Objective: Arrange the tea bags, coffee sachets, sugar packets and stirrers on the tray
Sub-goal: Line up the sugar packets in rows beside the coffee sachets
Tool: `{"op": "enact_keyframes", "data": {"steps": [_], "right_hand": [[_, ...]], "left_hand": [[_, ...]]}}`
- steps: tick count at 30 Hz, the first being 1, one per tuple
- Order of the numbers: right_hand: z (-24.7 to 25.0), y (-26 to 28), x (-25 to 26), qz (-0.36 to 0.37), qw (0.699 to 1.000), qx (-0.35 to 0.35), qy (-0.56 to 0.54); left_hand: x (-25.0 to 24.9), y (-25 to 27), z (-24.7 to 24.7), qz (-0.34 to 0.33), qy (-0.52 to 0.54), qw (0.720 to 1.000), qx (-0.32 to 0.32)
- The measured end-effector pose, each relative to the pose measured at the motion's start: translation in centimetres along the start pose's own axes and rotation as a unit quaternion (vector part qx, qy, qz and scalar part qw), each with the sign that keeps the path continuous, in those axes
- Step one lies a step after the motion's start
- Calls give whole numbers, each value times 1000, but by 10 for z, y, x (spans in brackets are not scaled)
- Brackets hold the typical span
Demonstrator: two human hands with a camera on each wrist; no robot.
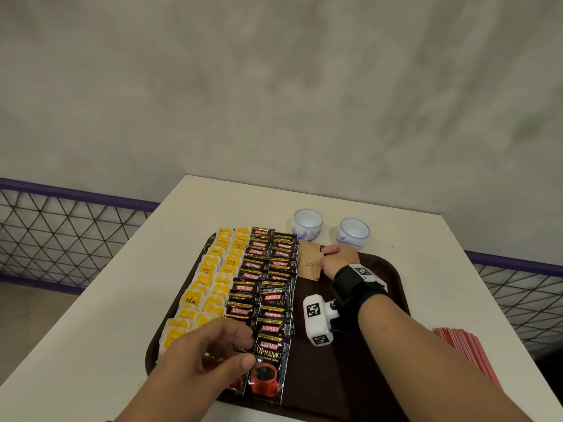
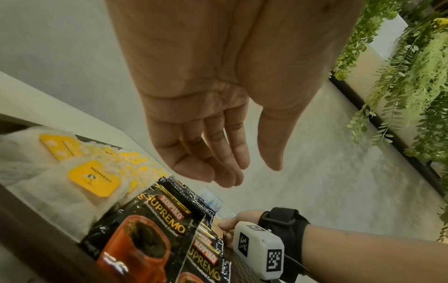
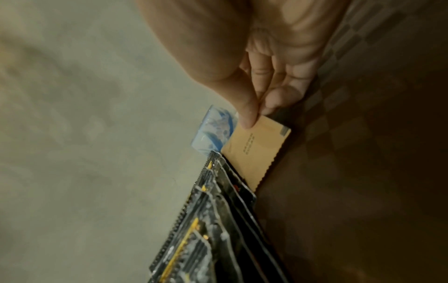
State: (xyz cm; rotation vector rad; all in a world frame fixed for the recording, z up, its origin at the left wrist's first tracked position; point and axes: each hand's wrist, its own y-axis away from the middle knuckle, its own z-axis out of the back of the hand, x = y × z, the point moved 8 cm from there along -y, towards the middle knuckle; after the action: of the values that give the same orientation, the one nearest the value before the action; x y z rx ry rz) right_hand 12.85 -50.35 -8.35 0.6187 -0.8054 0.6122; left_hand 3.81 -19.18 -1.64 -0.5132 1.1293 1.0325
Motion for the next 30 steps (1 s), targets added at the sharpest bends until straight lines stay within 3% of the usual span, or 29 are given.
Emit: {"op": "enact_keyframes", "data": {"steps": [16, 21, 25, 27, 30], "right_hand": [[4, -2, 6, 32, 998, -24, 51], [48, 61, 39, 151, 988, 12, 35], [75, 153, 39, 259, 934, 190, 158], [88, 200, 16, 261, 887, 288, 247], [108, 241, -40, 228, 829, 339, 381]], "left_hand": [[-1, 7, 3, -2, 4, 1000, -8], [-11, 18, -3, -17, 21, 1000, 10], [-17, 31, -29, -36, -27, 998, 53], [-22, 40, -54, -48, -75, 991, 104], [-33, 57, -102, -68, -185, 960, 198]]}}
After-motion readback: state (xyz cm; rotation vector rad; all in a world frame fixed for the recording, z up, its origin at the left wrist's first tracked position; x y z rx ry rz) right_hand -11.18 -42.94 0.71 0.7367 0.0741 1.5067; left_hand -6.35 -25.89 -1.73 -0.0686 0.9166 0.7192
